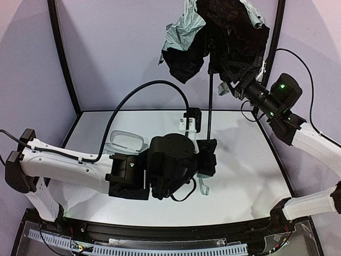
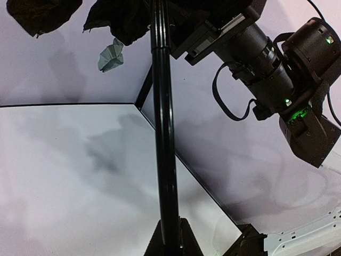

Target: Open the umbrella

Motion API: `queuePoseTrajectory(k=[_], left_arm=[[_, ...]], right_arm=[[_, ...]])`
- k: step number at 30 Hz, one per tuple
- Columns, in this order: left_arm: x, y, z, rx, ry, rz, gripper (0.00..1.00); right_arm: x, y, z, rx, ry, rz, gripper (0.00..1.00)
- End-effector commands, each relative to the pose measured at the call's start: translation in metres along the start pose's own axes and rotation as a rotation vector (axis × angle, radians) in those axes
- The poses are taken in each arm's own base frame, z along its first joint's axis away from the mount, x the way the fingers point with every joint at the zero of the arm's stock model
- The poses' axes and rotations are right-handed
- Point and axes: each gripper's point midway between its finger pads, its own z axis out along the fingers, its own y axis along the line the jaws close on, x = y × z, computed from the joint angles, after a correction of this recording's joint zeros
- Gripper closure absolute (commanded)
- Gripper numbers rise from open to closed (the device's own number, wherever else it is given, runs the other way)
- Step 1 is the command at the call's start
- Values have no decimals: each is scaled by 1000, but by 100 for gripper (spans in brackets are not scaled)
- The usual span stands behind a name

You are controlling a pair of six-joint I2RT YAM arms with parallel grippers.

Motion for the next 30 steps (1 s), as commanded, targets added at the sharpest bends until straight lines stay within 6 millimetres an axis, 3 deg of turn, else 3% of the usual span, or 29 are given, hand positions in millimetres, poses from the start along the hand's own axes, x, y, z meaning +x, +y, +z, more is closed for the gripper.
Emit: queuePoseTrajectory(k=[1,6,17,21,27,30], left_arm=[[-33,-15,-5,30,-72,-57,99],[-25,-13,1,11,-49,-49,99],[-10,-19,11,33,-4,-55,99],[-10,-18,12,29,-3,-58,99],[-6,-18,13,30,10,-53,99],[-1,-21,14,40,38,-29,99]], right_arm=[[-13,36,7,-132,-5,-29,23],[-15,49,17,-179,11,-34,23],[-23,50,32,-174,-31,-38,30],[-27,40,31,-133,-74,-35,48],[-37,30,24,-71,-144,-66,63],[-45,26,23,-29,-180,-83,78]])
